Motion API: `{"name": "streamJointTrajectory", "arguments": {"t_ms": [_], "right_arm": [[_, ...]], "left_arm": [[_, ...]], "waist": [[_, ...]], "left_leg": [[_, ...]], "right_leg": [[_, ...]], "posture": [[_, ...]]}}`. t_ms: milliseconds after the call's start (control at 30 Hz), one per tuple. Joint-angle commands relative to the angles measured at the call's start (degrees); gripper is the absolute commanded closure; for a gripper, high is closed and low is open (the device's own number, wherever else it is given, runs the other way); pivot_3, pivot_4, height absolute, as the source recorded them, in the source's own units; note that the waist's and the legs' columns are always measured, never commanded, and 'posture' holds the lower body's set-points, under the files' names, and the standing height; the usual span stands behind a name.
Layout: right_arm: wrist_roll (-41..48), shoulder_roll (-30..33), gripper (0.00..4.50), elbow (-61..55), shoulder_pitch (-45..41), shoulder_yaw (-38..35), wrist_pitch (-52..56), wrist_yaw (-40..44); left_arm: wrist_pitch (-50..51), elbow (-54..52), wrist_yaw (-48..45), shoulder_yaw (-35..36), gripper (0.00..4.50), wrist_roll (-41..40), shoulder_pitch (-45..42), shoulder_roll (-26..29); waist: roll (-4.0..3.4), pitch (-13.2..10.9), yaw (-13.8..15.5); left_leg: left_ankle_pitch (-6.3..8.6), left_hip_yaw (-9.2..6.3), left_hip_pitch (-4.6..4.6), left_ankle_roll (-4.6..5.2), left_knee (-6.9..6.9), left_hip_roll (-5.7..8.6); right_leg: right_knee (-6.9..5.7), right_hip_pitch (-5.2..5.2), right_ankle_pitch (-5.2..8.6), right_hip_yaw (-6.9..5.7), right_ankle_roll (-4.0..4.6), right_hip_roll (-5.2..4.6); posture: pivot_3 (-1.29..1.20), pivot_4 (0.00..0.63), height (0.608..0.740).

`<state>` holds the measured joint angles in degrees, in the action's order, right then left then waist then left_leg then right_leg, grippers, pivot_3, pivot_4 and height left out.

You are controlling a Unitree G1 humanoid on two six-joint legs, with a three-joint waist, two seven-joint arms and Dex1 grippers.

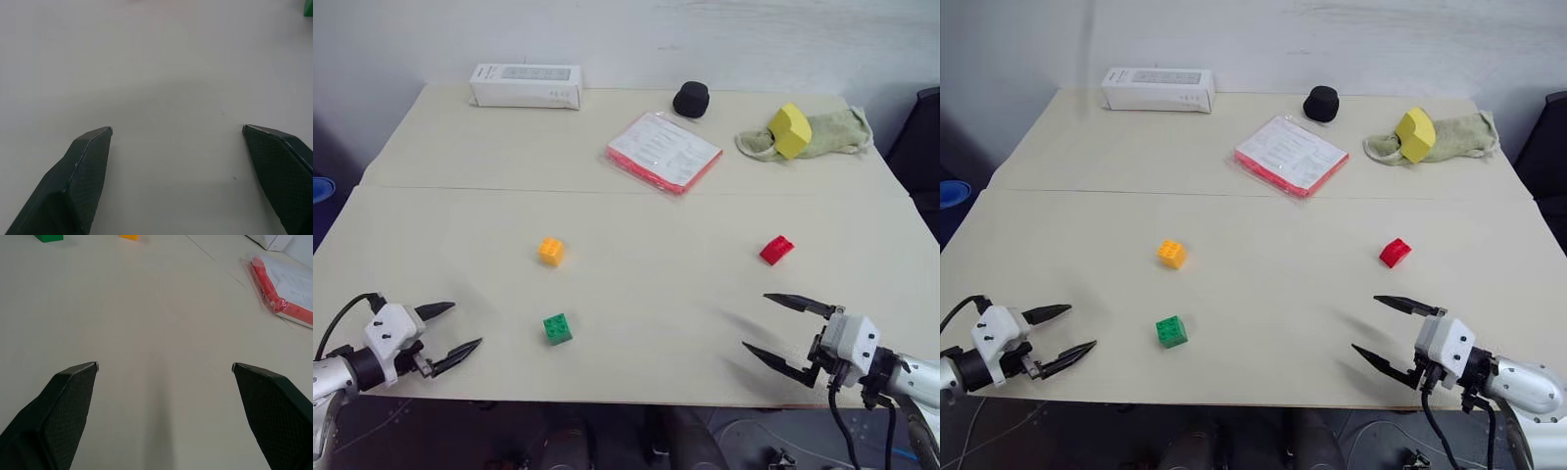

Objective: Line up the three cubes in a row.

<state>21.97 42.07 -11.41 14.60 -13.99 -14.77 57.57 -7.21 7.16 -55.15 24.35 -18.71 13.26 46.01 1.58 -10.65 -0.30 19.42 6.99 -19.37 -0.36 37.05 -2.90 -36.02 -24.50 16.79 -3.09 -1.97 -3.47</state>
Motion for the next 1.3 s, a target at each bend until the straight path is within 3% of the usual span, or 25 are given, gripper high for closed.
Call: {"name": "streamJointTrajectory", "arguments": {"t_ms": [33,233,400,567,767,967,1100,1300], "right_arm": [[0.9,-0.9,0.0,-1.0,0.4,-2.0,-0.1,-1.5],[5.2,-5.9,0.0,-5.8,9.0,-11.5,4.3,-9.5],[6.0,-13.9,0.0,-3.4,17.4,-20.8,4.3,-16.8],[3.3,-16.2,0.0,-0.2,18.7,-21.5,1.2,-16.8],[7.5,-8.2,0.0,2.3,6.7,-18.2,9.0,-12.4],[5.7,0.1,0.0,15.5,-15.1,-10.5,18.3,-9.9],[2.8,1.8,0.0,23.6,-27.1,-4.0,21.9,-7.0],[-1.7,-0.1,0.0,33.4,-37.3,1.5,22.8,-6.8]], "left_arm": [[0.4,-0.8,-0.2,0.3,0.02,-1.2,-1.4,0.0],[13.8,-13.6,-5.3,-6.3,0.02,-11.5,-9.4,0.5],[17.5,-19.1,-4.7,-14.2,0.02,-11.4,-17.1,-2.9],[18.7,-19.0,-3.4,-17.6,0.02,-10.3,-21.1,-6.4],[18.3,-16.5,-4.4,-19.6,0.02,-9.5,-24.2,-8.0],[17.7,-14.6,-3.8,-20.5,0.02,-8.5,-28.7,-9.8],[17.4,-15.1,-3.0,-20.4,0.02,-8.1,-28.3,-10.8],[16.3,-16.1,-1.8,-20.3,0.02,-7.4,-26.2,-11.8]], "waist": [[0.0,0.0,0.1],[-0.01,0.0,1.6],[-0.13,0.1,1.5],[-0.2,0.1,-0.1],[-0.2,0.1,-2.1],[-0.19,0.1,-1.3],[-0.19,0.1,-1.3],[-0.19,0.1,-1.3]], "left_leg": [[0.0,-0.01,0.0,0.0,0.0,0.0],[-0.03,-0.11,-0.1,-0.01,0.05,0.05],[-0.04,-0.05,-0.02,-0.05,0.05,0.05],[-0.08,0.08,0.06,-0.09,0.04,0.03],[-0.17,0.2,0.2,-0.13,0.05,0.04],[-0.4,0.06,0.1,-0.53,0.22,0.04],[-0.42,0.08,0.08,-0.47,0.25,0.08],[-0.47,0.09,0.03,-0.44,0.29,0.07]], "right_leg": [[0.0,0.0,0.0,-0.01,0.0,0.0],[-0.04,0.02,-0.01,-0.08,-0.01,-0.05],[-0.03,0.08,-0.02,-0.02,-0.04,-0.01],[-0.11,0.11,-0.02,0.11,-0.04,0.09],[-0.29,0.34,-0.03,0.31,-0.07,0.2],[-0.46,0.02,-0.02,0.28,-0.06,0.3],[-0.49,0.0,-0.03,0.26,-0.07,0.23],[-0.48,-0.02,-0.03,0.23,-0.07,0.16]], "posture": [[0.0,0.15,0.74],[0.0,0.15,0.74],[0.0,0.15,0.74],[0.0,0.15,0.74],[0.0,0.15,0.74],[0.0,0.15,0.74],[0.0,0.15,0.74],[0.0,0.15,0.74]]}}
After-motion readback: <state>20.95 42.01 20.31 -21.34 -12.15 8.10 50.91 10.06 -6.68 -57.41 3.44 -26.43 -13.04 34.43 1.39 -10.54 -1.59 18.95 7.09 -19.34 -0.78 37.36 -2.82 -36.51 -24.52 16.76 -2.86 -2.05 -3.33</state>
